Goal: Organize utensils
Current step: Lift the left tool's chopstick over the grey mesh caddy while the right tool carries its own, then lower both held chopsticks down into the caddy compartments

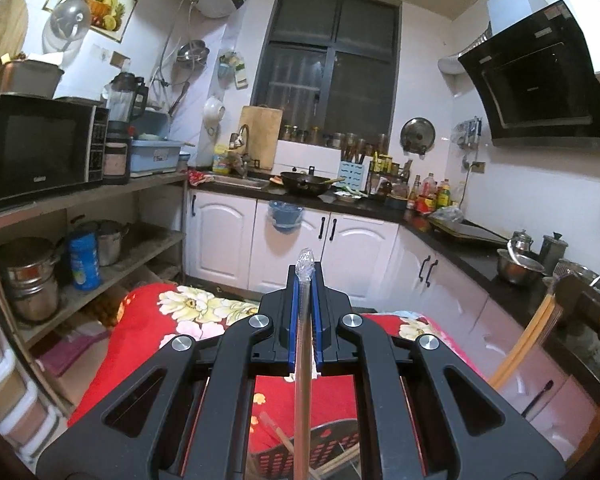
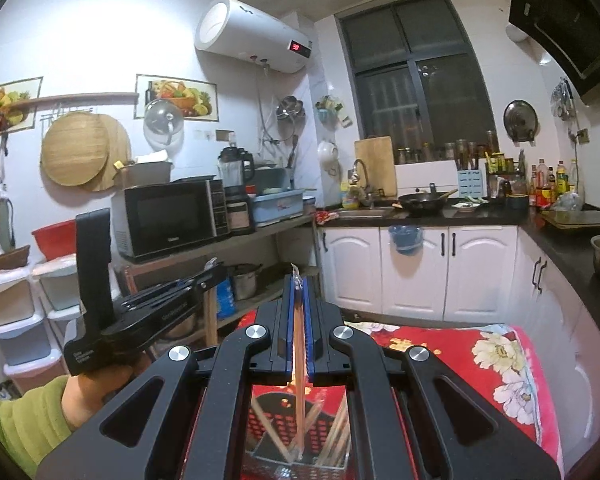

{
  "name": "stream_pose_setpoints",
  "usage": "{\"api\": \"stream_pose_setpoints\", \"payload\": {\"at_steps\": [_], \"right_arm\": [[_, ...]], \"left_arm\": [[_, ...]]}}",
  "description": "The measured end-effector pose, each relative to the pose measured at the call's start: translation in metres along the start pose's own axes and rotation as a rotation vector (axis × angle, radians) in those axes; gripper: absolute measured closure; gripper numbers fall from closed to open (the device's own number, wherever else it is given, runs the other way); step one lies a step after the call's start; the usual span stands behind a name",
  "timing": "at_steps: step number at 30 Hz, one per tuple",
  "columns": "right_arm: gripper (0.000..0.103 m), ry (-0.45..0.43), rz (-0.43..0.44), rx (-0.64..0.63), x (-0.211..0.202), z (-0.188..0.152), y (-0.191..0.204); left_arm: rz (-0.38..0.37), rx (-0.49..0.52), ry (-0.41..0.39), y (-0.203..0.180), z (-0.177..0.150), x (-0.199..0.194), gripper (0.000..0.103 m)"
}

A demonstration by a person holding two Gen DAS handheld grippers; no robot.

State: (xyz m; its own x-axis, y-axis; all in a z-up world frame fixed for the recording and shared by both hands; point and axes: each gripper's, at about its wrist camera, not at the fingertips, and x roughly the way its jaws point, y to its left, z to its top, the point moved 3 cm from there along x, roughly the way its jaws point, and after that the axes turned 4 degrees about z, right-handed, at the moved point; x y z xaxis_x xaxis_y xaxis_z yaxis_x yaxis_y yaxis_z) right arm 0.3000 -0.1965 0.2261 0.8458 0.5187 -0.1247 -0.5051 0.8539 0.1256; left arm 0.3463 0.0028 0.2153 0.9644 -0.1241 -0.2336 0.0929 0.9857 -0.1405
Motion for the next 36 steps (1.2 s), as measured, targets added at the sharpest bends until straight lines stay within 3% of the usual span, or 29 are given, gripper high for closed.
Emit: {"api": "stream_pose_setpoints", "payload": {"at_steps": [9,22,36], "right_arm": [[0.099,0.029,-0.023,0.008,0.026,-0.026,-0.011],[0.099,0.082,0.028,0.048,0.055,-0.068,-0.018],[0.098,0.139,0.049,0.078,0.075,-0.095,-0.023]], "left_arm": [[0.044,0.003,0.012,0.008,-0.026,0.019,0.099],[0.024,0.033,0.106,0.000,-0.068,0.044,0.099],[0.007,0.057,0.143,-0.004,-0.088,0.053,0.099]]}}
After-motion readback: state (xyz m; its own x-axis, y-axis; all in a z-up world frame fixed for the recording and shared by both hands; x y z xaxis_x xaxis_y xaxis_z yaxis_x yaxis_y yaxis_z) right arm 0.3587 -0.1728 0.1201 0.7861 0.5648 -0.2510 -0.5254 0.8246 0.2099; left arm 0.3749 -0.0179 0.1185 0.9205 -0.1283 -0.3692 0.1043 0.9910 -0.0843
